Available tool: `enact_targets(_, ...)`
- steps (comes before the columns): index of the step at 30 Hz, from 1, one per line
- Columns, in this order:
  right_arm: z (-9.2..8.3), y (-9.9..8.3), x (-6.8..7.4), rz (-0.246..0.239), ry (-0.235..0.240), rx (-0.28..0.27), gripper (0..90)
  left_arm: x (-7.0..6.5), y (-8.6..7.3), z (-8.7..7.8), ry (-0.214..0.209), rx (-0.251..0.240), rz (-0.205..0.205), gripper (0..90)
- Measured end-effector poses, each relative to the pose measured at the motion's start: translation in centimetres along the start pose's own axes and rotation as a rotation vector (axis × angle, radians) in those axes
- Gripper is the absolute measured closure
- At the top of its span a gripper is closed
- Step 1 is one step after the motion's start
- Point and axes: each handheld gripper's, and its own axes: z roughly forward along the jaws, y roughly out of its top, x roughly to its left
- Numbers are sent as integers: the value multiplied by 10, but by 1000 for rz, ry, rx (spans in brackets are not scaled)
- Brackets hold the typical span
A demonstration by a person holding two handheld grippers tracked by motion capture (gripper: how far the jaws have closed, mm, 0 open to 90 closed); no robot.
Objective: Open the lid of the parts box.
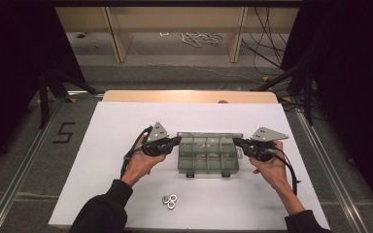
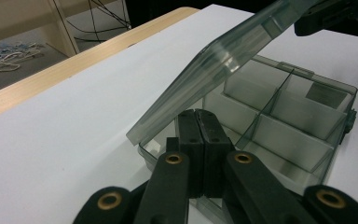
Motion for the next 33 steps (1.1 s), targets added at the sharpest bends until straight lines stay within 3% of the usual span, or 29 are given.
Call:
enact_targets(3,0,0,1,3,7,-9,887,0,0,0,-4,0,3,895)
enact_targets(10,-4,-1,6,23,29,43,818,0,0,0,-5,0,-6,897)
enact_targets(12,-6,-2,5,26,18,53,750,0,0,0,-11,-2,-8,897)
enact_targets(14,-10,-4,3,59,-6,74,602,0,1,-1,-7,-4,-12,897)
enact_targets(15,-10,-4,3,59,-6,74,602,0,1,-1,-7,-4,-12,897)
enact_targets(16,-11,-5,-1,84,-51,78,504,0,1,-1,-3,-7,-6,897)
enact_targets(19,-12,-6,-3,107,-60,69,425,0,1,-1,-1,-7,-5,897)
enact_targets(20,-11,-5,-4,119,-78,61,331,0,1,-1,-2,-8,-9,897)
enact_targets(24,-6,-4,-6,110,-85,41,246,0,1,-1,-2,-10,-6,897)
enact_targets(25,-2,-1,-7,86,-85,36,210,0,1,-1,0,-10,-6,896)
enact_targets(28,3,1,-8,61,-78,28,216,1,1,-1,3,-13,-6,897)
enact_targets(29,8,3,-11,21,-66,15,241,1,1,-2,3,-13,-6,896)
enact_targets(33,15,5,-14,5,-45,18,325,1,1,-1,2,-16,-7,896)
